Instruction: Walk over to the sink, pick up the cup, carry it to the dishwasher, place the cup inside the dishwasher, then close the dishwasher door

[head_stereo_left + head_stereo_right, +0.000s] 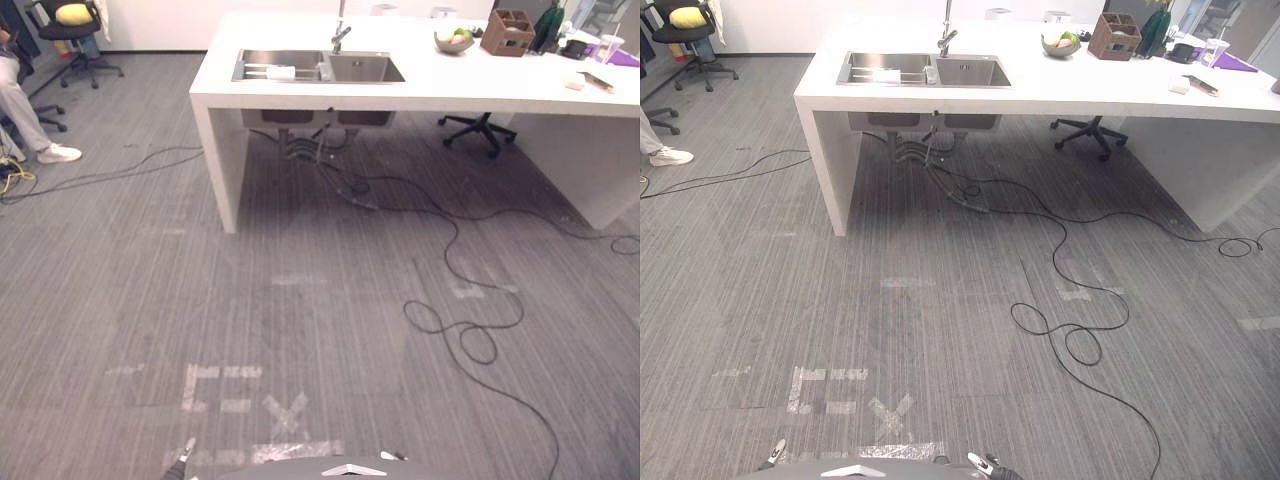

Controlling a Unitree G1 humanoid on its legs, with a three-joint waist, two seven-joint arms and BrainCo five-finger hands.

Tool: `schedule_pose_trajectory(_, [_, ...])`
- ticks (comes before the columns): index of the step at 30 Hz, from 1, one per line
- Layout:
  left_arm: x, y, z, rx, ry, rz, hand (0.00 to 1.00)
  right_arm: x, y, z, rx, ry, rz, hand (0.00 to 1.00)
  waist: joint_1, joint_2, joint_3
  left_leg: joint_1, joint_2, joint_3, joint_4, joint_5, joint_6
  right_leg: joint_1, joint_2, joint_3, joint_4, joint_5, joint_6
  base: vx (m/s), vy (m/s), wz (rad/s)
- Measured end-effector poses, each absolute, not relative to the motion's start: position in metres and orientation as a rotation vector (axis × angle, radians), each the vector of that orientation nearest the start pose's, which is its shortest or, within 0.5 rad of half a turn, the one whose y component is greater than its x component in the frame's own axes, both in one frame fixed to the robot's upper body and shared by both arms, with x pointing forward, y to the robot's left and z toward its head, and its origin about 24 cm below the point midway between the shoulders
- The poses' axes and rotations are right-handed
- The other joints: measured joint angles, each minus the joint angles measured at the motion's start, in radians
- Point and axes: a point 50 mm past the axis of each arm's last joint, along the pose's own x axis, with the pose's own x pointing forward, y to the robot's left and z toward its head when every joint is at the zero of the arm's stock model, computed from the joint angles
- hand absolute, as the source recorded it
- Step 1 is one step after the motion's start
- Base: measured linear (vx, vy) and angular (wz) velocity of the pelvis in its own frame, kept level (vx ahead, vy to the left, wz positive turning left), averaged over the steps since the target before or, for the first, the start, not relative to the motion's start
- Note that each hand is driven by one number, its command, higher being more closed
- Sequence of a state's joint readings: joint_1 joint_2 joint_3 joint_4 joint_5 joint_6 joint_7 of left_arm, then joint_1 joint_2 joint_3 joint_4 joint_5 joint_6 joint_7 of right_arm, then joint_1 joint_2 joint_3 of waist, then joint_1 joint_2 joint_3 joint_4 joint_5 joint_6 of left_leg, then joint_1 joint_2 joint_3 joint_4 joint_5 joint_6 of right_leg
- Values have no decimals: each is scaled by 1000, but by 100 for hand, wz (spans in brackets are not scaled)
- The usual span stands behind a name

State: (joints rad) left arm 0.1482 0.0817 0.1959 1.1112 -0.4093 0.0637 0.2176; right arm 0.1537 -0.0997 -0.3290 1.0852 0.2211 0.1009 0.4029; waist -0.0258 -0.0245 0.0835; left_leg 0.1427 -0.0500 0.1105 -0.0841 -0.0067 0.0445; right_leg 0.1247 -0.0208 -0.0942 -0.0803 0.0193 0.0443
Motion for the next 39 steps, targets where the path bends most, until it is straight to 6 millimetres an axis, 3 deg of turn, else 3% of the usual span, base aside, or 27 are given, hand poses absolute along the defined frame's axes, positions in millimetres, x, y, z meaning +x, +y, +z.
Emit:
schedule_pose_trajectory(2, [39,211,-171,-276,1288,705,0,52,-207,-166,545,1135,-178,0,-1,-3,2,0,-1,-1,0,-1,0,-5,-3,-1,13,-8,-3,-42,-20,2])
schedule_pose_trajectory(4, [37,211,-171,-287,1294,735,0,54,-207,-165,540,1113,-172,0,-5,-2,10,8,-2,-4,0,-9,-4,-28,-8,-6,84,-55,0,-42,-14,6])
schedule_pose_trajectory(5, [36,213,-171,-294,1295,775,0,58,-205,-164,543,1080,-169,0,-9,-11,25,20,-8,-4,0,-21,8,-70,-27,-17,212,-130,8,-51,-3,10])
schedule_pose_trajectory(7, [34,218,-170,-292,1291,817,0,60,-200,-163,549,1048,-170,0,-11,-29,36,36,-29,2,0,-34,19,-128,-70,-31,376,-207,29,-2,9,9])
schedule_pose_trajectory(9, [36,220,-169,-306,1284,857,0,65,-200,-162,540,1020,-166,0,-8,-40,45,51,-36,5,0,-46,33,-217,-95,-32,578,-228,34,73,14,-9])
schedule_pose_trajectory(10, [35,220,-169,-327,1284,893,0,70,-200,-160,553,997,-164,0,-16,-38,59,78,-27,5,4,-49,35,-272,-100,-34,695,-241,9,83,10,-11])
schedule_pose_trajectory(12, [32,220,-170,-365,1285,940,0,71,-198,-160,579,973,-169,0,-31,-36,66,86,0,6,14,-71,27,-321,-97,-55,711,-278,9,127,-14,1])
schedule_pose_trajectory(14, [35,219,-170,-408,1269,968,0,72,-195,-159,611,949,-162,0,-37,-29,77,83,34,6,62,-115,11,-372,-84,-59,644,-272,10,209,-30,-5])
schedule_pose_trajectory(18, [57,209,-170,-500,1218,947,0,55,-197,-159,604,947,-186,0,-37,-4,108,88,111,-5,191,-254,-38,-447,-62,-31,358,-112,22,359,-108,5])
schedule_pose_trajectory(20, [65,206,-168,-553,1172,942,0,40,-190,-160,622,969,-199,0,-39,1,111,130,133,-32,272,-369,-76,-451,-72,-9,335,-80,10,543,-256,36])
schedule_pose_trajectory(21, [66,206,-168,-566,1164,949,0,35,-188,-160,626,977,-203,0,-41,1,112,153,138,-34,277,-394,-85,-441,-75,-6,346,-85,6,472,-256,40])
schedule_pose_trajectory(22, [66,202,-169,-586,1164,951,0,31,-191,-160,629,978,-217,0,-43,16,114,181,153,-41,275,-413,-93,-442,-69,-4,386,-22,13,631,-315,48])
schedule_pose_trajectory(23, [61,192,-171,-608,1184,949,0,25,-198,-158,606,980,-232,0,-52,41,102,219,180,-60,283,-411,-106,-452,-59,-26,490,-15,12,760,-387,36])
schedule_pose_trajectory(24, [62,186,-171,-621,1185,938,0,25,-204,-157,593,983,-235,0,-51,65,94,219,202,-60,322,-380,-105,-475,-48,-33,589,-89,-12,762,-379,24])
schedule_pose_trajectory(25, [63,184,-171,-626,1184,930,0,25,-207,-156,589,987,-238,0,-53,75,89,210,213,-63,356,-361,-98,-475,-41,-41,614,-114,-16,631,-347,3])
schedule_pose_trajectory(26, [60,181,-171,-627,1196,932,0,26,-212,-156,590,997,-247,0,-64,93,74,150,237,-85,495,-292,-98,-455,-22,-59,632,-178,-33,656,-339,3])
schedule_pose_trajectory(28, [59,183,-171,-629,1193,951,0,25,-215,-156,595,995,-264,0,-66,100,70,34,276,-113,754,-130,-137,-372,14,-69,575,-216,-58,658,-302,2])
schedule_pose_trajectory(29, [58,184,-171,-633,1190,960,0,27,-216,-156,593,990,-260,0,-63,101,70,-14,297,-111,864,-106,-163,-332,34,-68,539,-222,-66,647,-248,-5])
schedule_pose_trajectory(30, [58,190,-170,-632,1165,985,0,29,-217,-155,592,987,-253,0,-55,93,80,-121,344,-70,1120,-139,-143,-197,71,-66,435,-220,-80,629,-221,-3])
schedule_pose_trajectory(32, [56,197,-169,-614,1151,999,0,33,-215,-156,595,987,-242,0,-41,67,95,-205,340,-42,1235,-189,-140,-53,78,-69,333,-216,-86,664,-202,-7])
schedule_pose_trajectory(33, [59,201,-167,-604,1124,999,0,34,-214,-157,594,993,-235,0,-23,52,93,-287,316,-22,1227,-223,-136,22,76,-62,273,-215,-86,544,-96,-26])
schedule_pose_trajectory(35, [70,203,-164,-579,1079,975,0,55,-214,-154,585,939,-204,0,2,49,97,-415,287,33,1115,-271,-123,90,68,-41,206,-217,-83,526,-18,-40])
schedule_pose_trajectory(36, [77,206,-161,-543,1054,963,0,70,-213,-152,593,891,-192,0,18,36,108,-470,261,99,982,-281,-106,130,41,-23,186,-227,-67,553,89,-42])
schedule_pose_trajectory(38, [87,207,-156,-476,1021,941,0,81,-211,-147,589,829,-168,0,26,29,117,-486,207,198,676,-204,-76,185,-3,-22,180,-245,-46,564,133,-31])
schedule_pose_trajectory(39, [87,204,-155,-423,1014,930,0,84,-212,-145,579,801,-155,0,27,48,115,-460,177,218,404,-103,-77,217,-10,-15,187,-270,-45,567,214,-45])
